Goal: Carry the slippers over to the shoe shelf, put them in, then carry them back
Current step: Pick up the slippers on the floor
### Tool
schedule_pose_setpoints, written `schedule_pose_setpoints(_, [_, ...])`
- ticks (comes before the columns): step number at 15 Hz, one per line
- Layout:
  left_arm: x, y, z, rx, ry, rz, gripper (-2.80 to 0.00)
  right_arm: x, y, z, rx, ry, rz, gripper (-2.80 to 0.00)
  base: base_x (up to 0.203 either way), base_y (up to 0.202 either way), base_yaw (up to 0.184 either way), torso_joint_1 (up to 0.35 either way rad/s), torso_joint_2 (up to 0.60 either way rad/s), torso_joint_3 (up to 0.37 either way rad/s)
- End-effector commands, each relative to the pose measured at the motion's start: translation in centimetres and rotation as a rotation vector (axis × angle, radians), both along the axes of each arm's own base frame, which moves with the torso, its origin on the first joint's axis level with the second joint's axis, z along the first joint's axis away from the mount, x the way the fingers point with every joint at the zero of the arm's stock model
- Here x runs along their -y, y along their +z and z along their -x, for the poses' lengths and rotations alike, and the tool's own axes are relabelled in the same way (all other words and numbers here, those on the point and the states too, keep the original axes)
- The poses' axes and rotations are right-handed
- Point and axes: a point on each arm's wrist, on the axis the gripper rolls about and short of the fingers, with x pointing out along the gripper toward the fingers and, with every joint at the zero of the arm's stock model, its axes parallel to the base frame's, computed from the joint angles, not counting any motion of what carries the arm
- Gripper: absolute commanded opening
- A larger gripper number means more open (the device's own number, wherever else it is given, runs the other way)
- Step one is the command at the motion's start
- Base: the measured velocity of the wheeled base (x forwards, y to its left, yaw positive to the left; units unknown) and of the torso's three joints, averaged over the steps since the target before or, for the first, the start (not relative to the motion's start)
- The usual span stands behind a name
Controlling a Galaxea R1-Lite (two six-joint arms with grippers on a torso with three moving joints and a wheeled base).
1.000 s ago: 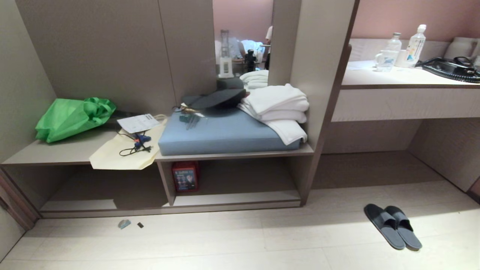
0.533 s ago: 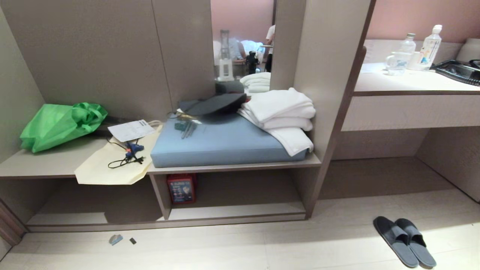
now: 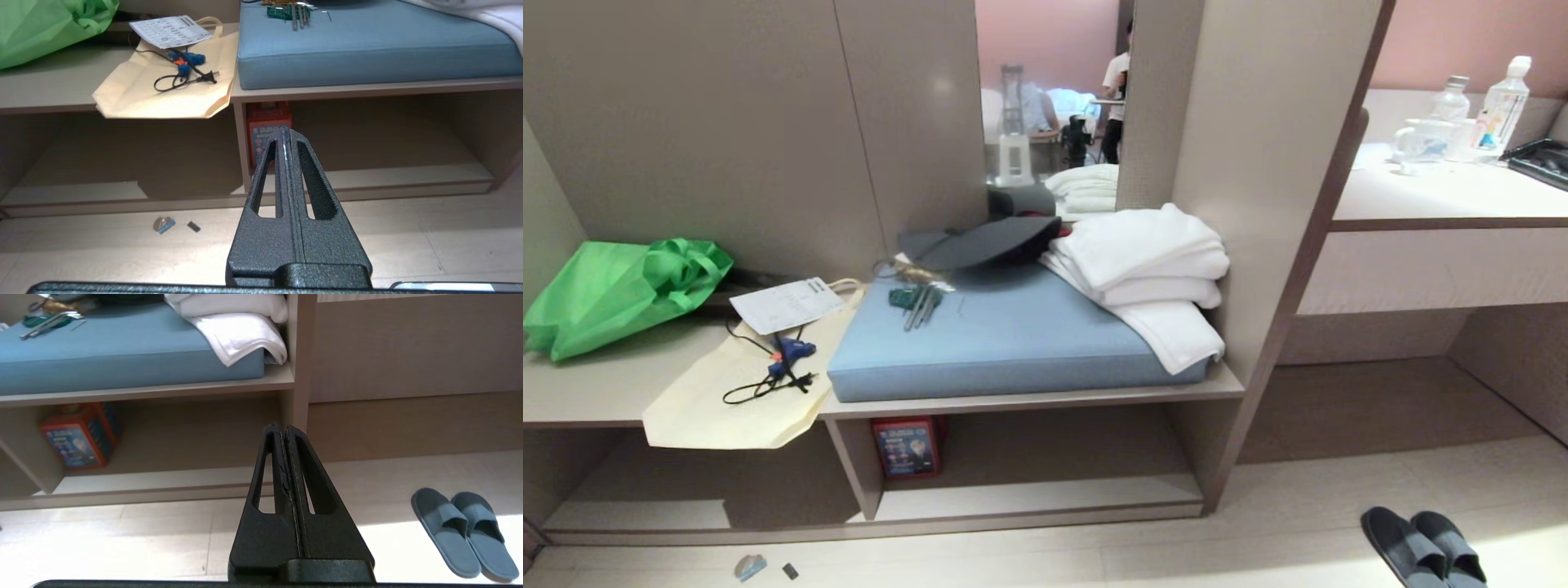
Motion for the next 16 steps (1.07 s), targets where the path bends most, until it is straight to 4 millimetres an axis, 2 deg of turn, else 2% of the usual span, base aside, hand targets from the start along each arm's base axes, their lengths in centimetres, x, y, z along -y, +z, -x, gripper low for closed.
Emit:
schedule_pose_setpoints(1, [0.0,-0.02,-0.01,-0.002,0.0,0.0,-2.8,0.0,0.0,0.0,0.0,0.0,0.001,-2.8,0.165,0.0,0.001,0.005,0.0,0.003])
schedule_pose_setpoints(11, [0.0,0.01,-0.01,-0.001,0.0,0.0,-2.8,0.0,0.01,0.0,0.002,0.0,0.001,-2.8,0.01,-0.006,-0.001,0.001,0.0,0.0])
schedule_pose_setpoints(16, [0.0,-0.02,-0.01,-0.002,0.0,0.0,-2.8,0.0,0.04,0.01,0.002,0.0,0.001,-2.8,0.0,-0.181,-0.001,0.003,0.0,0.001])
